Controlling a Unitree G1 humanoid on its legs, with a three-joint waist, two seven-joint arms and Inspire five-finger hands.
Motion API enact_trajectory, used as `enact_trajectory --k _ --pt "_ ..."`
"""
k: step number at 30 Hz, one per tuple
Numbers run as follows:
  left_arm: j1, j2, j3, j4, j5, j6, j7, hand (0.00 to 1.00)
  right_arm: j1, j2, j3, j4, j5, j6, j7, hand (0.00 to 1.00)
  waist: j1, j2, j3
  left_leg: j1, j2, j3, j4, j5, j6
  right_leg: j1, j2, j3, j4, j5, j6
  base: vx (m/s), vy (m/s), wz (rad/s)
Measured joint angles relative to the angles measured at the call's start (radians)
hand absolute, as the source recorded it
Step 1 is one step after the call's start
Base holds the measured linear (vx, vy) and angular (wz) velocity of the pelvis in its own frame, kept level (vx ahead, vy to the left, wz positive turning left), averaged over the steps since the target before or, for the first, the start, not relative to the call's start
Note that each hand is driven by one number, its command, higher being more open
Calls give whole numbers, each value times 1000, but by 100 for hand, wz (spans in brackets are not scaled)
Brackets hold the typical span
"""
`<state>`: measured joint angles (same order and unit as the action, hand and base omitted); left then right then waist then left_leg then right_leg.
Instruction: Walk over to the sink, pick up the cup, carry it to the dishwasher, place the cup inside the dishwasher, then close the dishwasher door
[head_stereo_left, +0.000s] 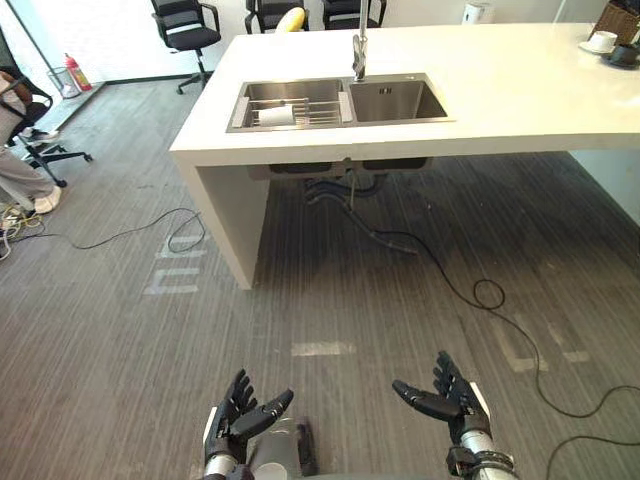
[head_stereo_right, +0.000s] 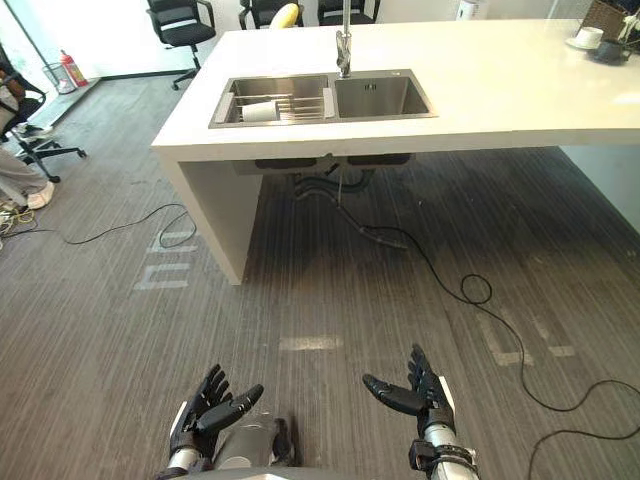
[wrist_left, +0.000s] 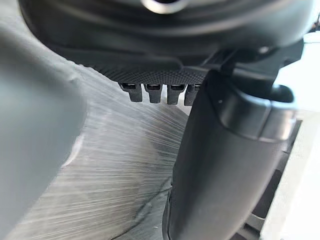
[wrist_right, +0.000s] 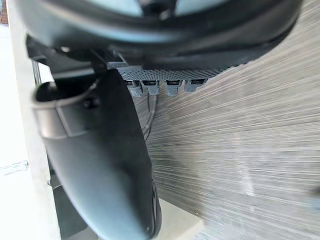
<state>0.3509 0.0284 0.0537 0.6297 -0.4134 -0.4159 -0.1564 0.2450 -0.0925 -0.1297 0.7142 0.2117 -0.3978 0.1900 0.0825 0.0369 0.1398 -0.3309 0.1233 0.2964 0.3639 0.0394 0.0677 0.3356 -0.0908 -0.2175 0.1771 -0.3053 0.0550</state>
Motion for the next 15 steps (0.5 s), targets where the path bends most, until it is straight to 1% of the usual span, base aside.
enact_trajectory --k 1,2,3,4,5,6,7,8,9,10,11,12,13,14,15 --pt "-24 17 1 1 -1 0 8 100 0 17 12 -11 0 9 -3 100 -5 -50 -9 1 -36 15 16 -45 13 -12 -48 17 37 -3 0 446 277 -11" --pt "-32 17 -5 -35 -3 0 8 100 0 21 21 -25 -1 12 -1 100 -2 -70 -10 14 -64 34 19 -85 32 -43 -84 50 115 7 3 420 268 4" --pt "-32 16 -14 -56 -11 -2 3 100 0 23 23 -32 -1 13 0 100 -3 -73 -10 24 -77 41 20 -102 39 -54 -101 64 155 21 10 429 301 -4" --pt "-32 14 -29 -87 -22 -4 0 100 2 26 22 -35 -2 15 1 100 -3 -73 -10 45 -98 46 22 -128 45 -78 -125 88 231 50 36 434 313 5" --pt "-31 16 -45 -121 -30 -8 -4 100 8 33 23 -34 -11 19 1 100 -4 -73 -10 85 -125 48 19 -157 48 -125 -156 114 382 112 79 519 356 12" --pt "-33 25 -61 -147 -38 -16 -6 100 20 41 32 -32 -18 21 0 100 -6 -74 -10 140 -149 43 2 -183 54 -197 -181 144 574 218 102 415 271 12" --pt "-35 29 -65 -157 -38 -19 -6 100 25 44 40 -28 -19 21 1 100 -8 -74 -9 169 -159 40 -11 -192 53 -239 -187 152 673 231 102 443 254 15" --pt "-34 31 -72 -167 -38 -27 -3 100 38 47 58 -17 -19 21 1 100 -16 -70 -8 236 -175 28 -47 -203 51 -308 -191 135 820 216 81 417 202 15" --pt "-34 38 -81 -174 -39 -30 4 100 55 49 73 -13 -23 21 2 100 -19 -63 -8 303 -183 18 -94 -208 47 -368 -188 94 890 185 53 410 178 15" --pt "-33 41 -83 -185 -39 -30 7 100 65 52 79 -13 -28 21 3 100 -20 -61 -7 329 -184 14 -115 -211 43 -400 -185 68 900 164 43 344 102 12" --pt "-33 48 -89 -214 -41 -30 18 100 82 61 82 -12 -41 21 4 100 -24 -59 -6 369 -185 4 -148 -217 39 -465 -180 15 883 126 27 201 47 12" --pt "-34 54 -97 -235 -44 -29 30 100 89 63 84 -11 -41 21 4 100 -31 -59 -6 385 -185 -4 -160 -221 38 -497 -178 -13 855 109 21 346 36 26" --pt "-35 67 -111 -277 -54 -26 45 100 95 62 87 -22 -41 15 4 100 -46 -62 -6 415 -186 -24 -185 -227 32 -544 -174 -61 768 86 20 376 2 45" --pt "-43 71 -123 -310 -60 -20 52 100 96 61 81 -30 -39 12 4 100 -62 -63 -6 439 -184 -53 -193 -239 22 -574 -164 -96 655 83 19 460 -7 56" --pt "-49 74 -127 -327 -60 -15 52 100 99 62 75 -33 -39 12 5 100 -72 -63 -6 451 -183 -68 -193 -246 17 -583 -158 -103 592 83 20 423 -49 70"
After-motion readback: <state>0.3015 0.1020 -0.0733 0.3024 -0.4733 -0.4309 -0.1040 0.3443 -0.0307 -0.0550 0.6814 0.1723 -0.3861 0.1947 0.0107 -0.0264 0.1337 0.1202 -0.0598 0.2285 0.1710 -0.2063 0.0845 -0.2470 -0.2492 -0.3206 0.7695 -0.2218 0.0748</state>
